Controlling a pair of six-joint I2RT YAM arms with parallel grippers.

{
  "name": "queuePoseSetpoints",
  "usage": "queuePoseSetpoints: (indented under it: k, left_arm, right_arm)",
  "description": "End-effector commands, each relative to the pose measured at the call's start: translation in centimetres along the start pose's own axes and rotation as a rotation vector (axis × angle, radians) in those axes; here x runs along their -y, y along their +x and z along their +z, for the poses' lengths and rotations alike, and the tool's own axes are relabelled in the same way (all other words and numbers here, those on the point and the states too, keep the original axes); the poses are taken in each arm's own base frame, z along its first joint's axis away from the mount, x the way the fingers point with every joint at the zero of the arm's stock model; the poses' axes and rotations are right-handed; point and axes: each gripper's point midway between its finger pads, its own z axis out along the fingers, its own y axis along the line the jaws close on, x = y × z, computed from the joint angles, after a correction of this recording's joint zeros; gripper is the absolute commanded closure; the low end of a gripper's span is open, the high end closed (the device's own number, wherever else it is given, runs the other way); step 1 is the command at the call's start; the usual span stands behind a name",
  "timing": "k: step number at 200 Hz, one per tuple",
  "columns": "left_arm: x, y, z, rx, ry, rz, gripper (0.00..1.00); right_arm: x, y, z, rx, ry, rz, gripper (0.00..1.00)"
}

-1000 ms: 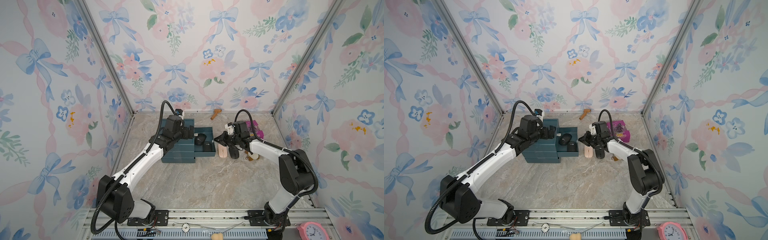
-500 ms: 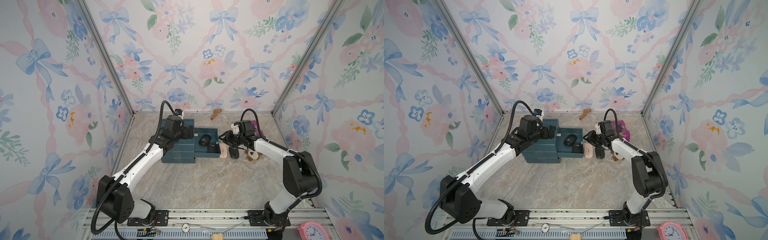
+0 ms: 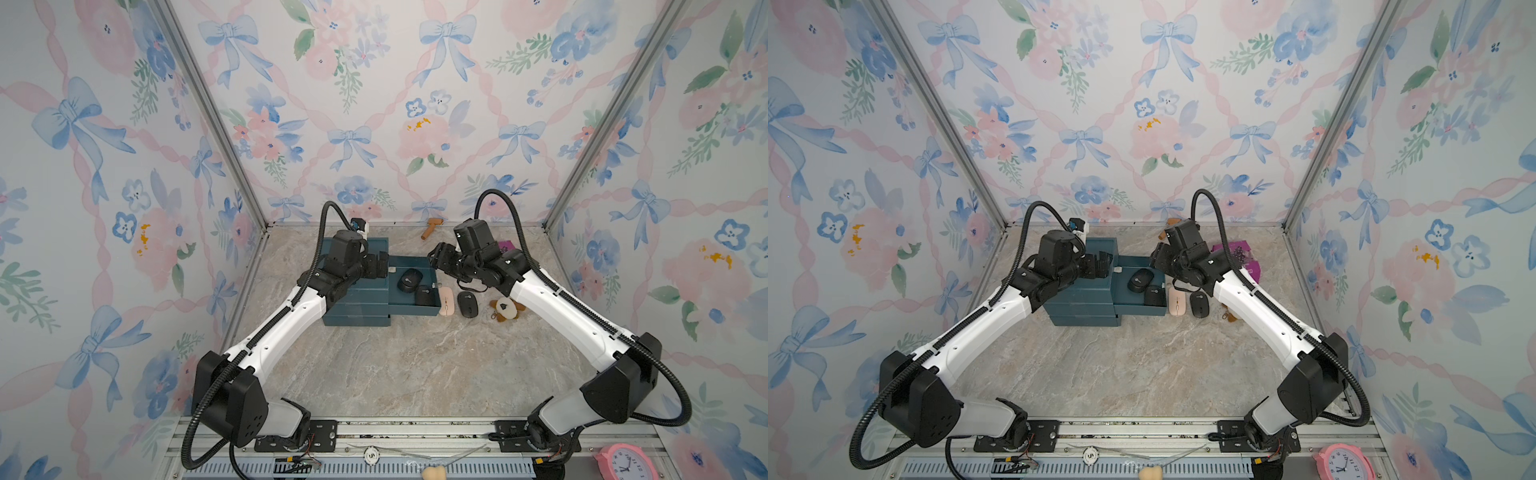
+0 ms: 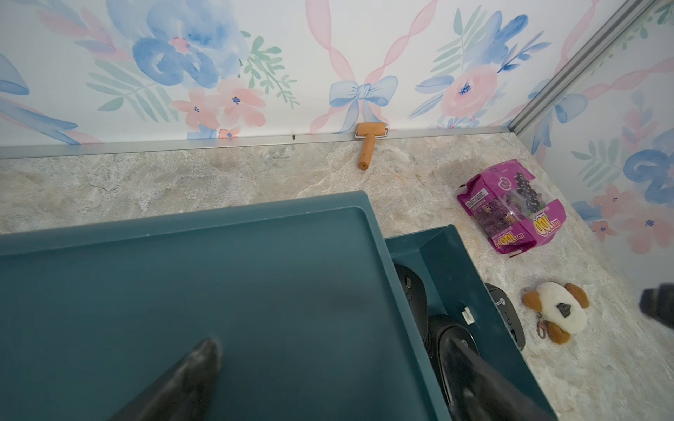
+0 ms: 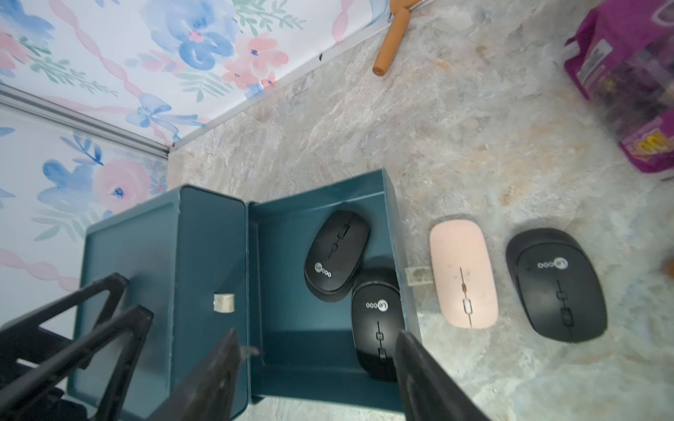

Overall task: Take the mice out of the drawer
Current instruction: Open the drawer in the storage box, then adjust the mouse in the drawer.

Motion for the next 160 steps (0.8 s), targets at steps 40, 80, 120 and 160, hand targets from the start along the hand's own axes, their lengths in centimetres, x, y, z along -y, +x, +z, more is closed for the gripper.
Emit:
queuePoseSetpoints:
  k: [40,80,120,160]
  left_arm:
    - [0.6,0.5,-1.2,-0.027,0.053,-0.005,0.02]
    - [0.6,0.7,-1.5,-0.027,0.059,-0.004,0.02]
    - [0.6,1.0,-1.8,-0.028,0.062,-0.005,0.02]
    - [0.3,0.8,-2.1,-0.021,0.052,-0.004,0.02]
  right_arm:
    - [2.5,5.7,5.0,-0.077,0.315,-0.057,0.28]
    - [3.1,6.9,7.3,-0.086,0.375,-0.064,0.29]
    - [3.5,7.2,8.6,-0.092,0.425,-0.095,0.29]
    - [4.1,8.5,10.2,-0.143,0.456,-0.107,0.29]
